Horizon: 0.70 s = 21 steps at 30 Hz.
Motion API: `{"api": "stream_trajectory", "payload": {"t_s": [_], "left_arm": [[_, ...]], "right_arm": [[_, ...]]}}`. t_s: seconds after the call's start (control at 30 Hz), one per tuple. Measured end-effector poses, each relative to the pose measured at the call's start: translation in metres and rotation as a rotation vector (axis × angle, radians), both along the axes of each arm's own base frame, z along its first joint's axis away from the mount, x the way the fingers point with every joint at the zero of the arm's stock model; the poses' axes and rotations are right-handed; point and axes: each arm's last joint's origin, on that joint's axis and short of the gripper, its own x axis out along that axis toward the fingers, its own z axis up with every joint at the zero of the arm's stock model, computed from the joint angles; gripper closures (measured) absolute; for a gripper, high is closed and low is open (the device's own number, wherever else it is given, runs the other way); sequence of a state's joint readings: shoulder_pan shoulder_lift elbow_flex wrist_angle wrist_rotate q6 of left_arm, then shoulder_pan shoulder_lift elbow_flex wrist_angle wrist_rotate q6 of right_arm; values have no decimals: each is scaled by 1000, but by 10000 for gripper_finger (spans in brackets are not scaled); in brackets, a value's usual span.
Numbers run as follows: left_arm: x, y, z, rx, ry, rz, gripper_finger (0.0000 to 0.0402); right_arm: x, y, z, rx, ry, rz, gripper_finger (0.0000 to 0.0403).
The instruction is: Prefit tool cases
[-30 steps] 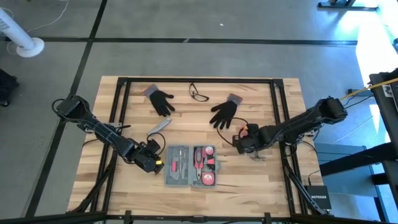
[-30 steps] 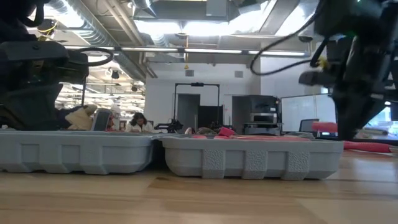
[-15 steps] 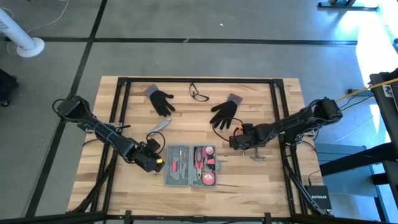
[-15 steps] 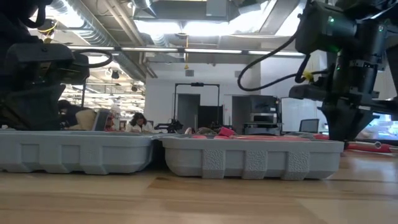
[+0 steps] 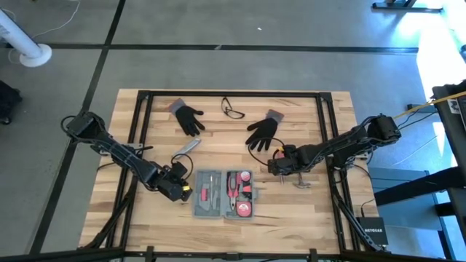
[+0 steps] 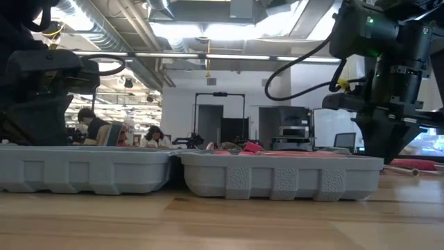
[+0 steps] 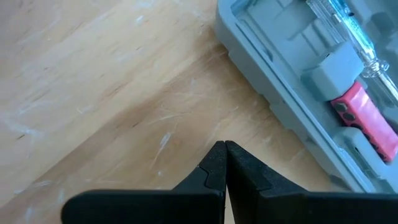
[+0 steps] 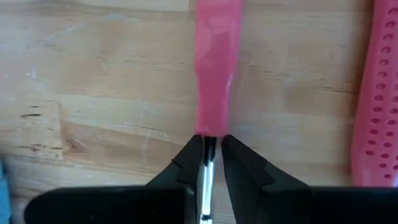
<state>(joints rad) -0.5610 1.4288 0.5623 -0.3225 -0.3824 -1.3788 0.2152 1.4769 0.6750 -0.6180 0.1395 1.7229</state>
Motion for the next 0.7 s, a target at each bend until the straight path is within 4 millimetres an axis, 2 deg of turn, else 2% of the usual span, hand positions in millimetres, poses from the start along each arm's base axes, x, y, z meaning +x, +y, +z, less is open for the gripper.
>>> {"api": "stream_trajectory", "payload": {"t_s": [0.37,0.7], "left_arm": [[-1,0,0,6,8,-2,401],[-1,0,0,14,11,-18,401]], "right_arm": [[-3,-1,5,-3,-5,-28,348],[15,2,33,-50,-106,20,347]]}}
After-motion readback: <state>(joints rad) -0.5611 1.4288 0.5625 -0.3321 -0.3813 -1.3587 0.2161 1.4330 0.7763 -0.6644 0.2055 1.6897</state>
